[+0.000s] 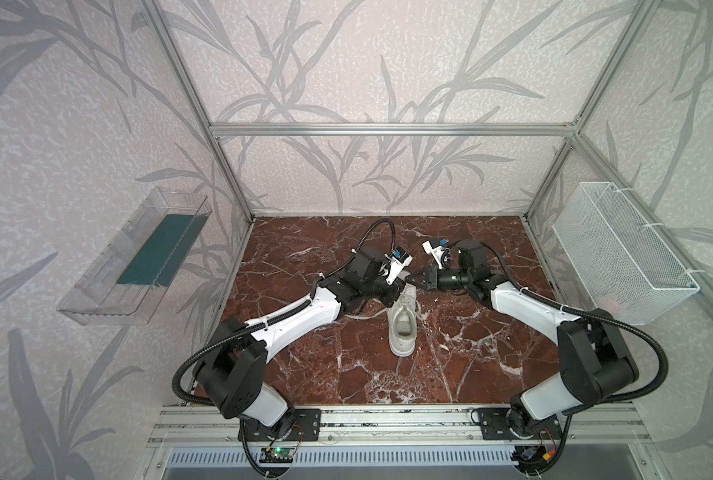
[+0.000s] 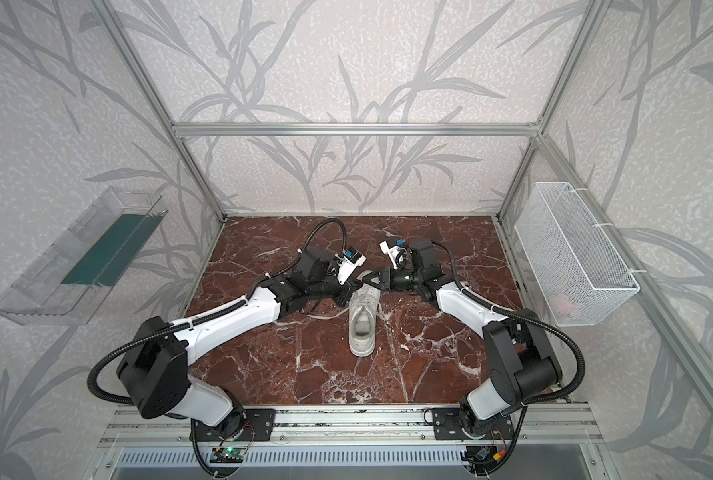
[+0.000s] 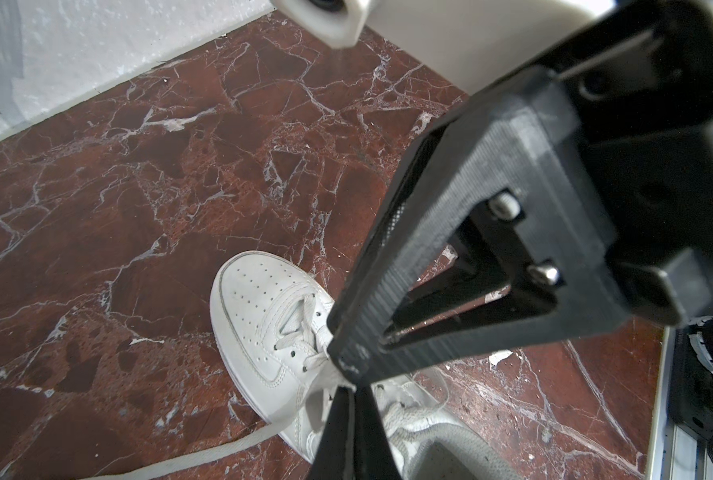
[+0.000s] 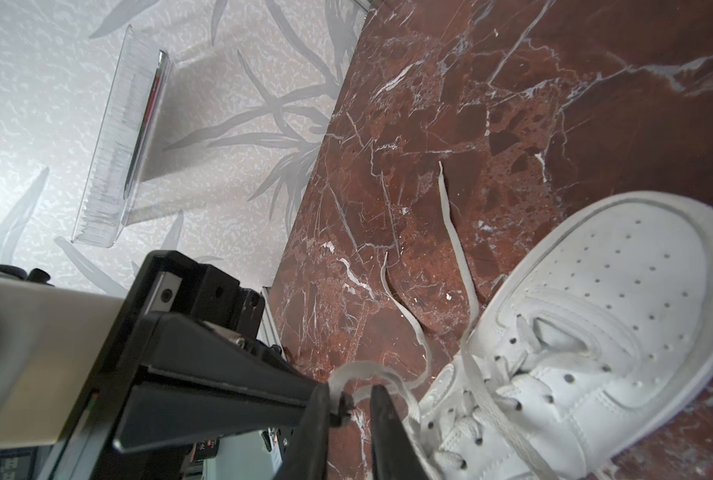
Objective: Tie the shoes
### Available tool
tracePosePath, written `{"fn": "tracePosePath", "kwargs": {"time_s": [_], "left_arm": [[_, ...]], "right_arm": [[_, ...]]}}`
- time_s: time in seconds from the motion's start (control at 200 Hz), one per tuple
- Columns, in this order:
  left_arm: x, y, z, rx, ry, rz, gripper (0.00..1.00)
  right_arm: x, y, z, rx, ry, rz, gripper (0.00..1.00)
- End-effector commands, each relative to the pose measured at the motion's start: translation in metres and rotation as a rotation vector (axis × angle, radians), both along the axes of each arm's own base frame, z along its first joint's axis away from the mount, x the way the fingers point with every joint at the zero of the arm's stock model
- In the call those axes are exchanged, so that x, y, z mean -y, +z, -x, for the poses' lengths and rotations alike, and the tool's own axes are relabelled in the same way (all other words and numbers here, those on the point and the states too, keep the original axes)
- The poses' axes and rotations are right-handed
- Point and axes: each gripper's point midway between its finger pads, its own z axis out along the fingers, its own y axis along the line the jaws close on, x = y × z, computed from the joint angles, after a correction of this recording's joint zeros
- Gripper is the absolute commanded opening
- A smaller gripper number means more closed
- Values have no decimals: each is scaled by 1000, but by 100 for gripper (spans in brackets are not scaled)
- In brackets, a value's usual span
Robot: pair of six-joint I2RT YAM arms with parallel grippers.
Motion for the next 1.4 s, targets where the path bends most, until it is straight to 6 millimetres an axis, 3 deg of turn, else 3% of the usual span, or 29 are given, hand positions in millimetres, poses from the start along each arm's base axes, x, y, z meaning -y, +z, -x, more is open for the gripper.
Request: {"fn": "tracePosePath", "kwargs": {"time_s": [0.0, 0.14, 0.265, 0.505, 0.885, 1.395], "left_arm": [[0, 6, -1, 19, 8, 8, 0], [-2, 5, 1, 22, 13, 8, 2], [-3, 4, 1, 21, 15, 8, 1], [-2, 6, 1, 25, 15, 14, 1], [-1, 8, 1, 32, 9, 23, 2], [-3, 8, 0, 38, 22, 25, 3]], "right_arm": [[-7, 17, -3, 33, 29, -35, 9], [-7, 19, -3, 33, 32, -36, 0], [-6, 19, -2, 28, 27, -33, 0], [-8, 19, 1, -7, 29, -48, 22], [-16, 13, 2, -38, 48, -56, 25], [-18, 11, 5, -58, 55, -56, 4]]}}
